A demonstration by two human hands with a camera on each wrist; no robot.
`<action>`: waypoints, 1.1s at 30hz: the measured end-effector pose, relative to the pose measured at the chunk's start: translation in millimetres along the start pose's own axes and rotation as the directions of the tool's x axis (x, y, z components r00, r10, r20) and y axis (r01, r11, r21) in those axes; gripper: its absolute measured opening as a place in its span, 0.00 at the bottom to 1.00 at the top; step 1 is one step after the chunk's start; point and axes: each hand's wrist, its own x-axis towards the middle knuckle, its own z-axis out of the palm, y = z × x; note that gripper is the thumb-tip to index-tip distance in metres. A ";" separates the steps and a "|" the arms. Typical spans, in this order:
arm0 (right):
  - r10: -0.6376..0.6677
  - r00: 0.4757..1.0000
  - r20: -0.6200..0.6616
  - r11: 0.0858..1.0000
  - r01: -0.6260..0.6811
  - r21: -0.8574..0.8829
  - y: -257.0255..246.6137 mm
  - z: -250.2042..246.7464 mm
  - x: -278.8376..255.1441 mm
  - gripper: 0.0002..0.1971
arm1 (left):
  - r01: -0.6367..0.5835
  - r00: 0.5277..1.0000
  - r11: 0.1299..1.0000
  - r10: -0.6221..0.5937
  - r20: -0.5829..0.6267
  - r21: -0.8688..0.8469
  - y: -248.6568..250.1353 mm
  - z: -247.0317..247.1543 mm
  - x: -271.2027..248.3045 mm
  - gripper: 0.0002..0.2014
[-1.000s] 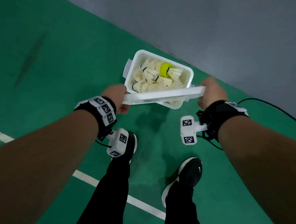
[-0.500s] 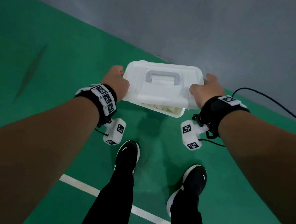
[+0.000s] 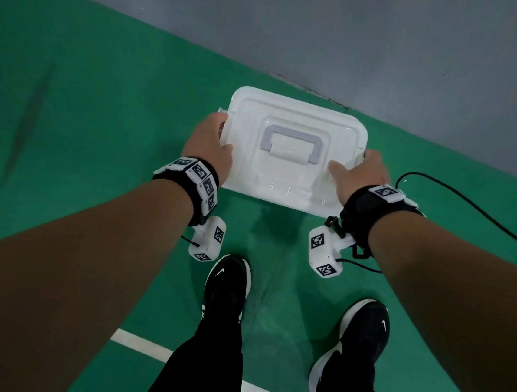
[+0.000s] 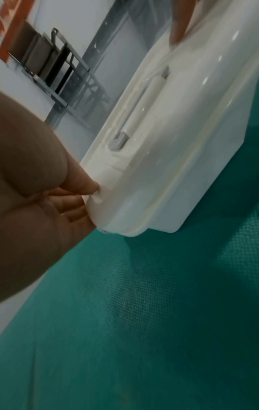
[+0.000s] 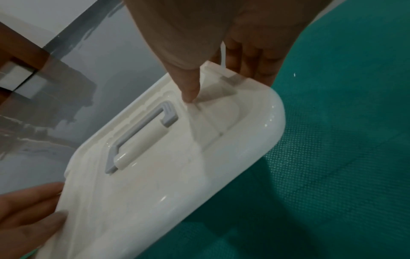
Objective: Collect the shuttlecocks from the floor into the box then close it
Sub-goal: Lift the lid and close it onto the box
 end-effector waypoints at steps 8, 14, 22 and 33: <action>0.003 1.000 0.000 0.999 -0.003 0.033 1.6 -5.6 6.8 0.23 | 0.034 0.995 0.996 -0.041 -0.091 -0.078 6.1 -0.7 11.5 0.23; 0.008 1.000 0.026 0.996 -0.011 0.088 -0.4 -6.3 12.8 0.22 | 0.081 0.995 0.997 -0.081 -0.057 -0.008 2.2 -1.0 24.9 0.20; 0.028 0.999 0.037 0.995 -0.032 0.092 4.5 6.1 22.7 0.19 | 0.105 0.991 0.994 -0.103 -0.087 0.023 -11.7 12.1 38.0 0.24; 0.222 0.971 0.091 0.975 -0.219 -0.046 -0.4 5.7 29.1 0.31 | 0.242 0.970 0.950 -0.234 -0.062 0.198 -8.4 21.2 51.0 0.24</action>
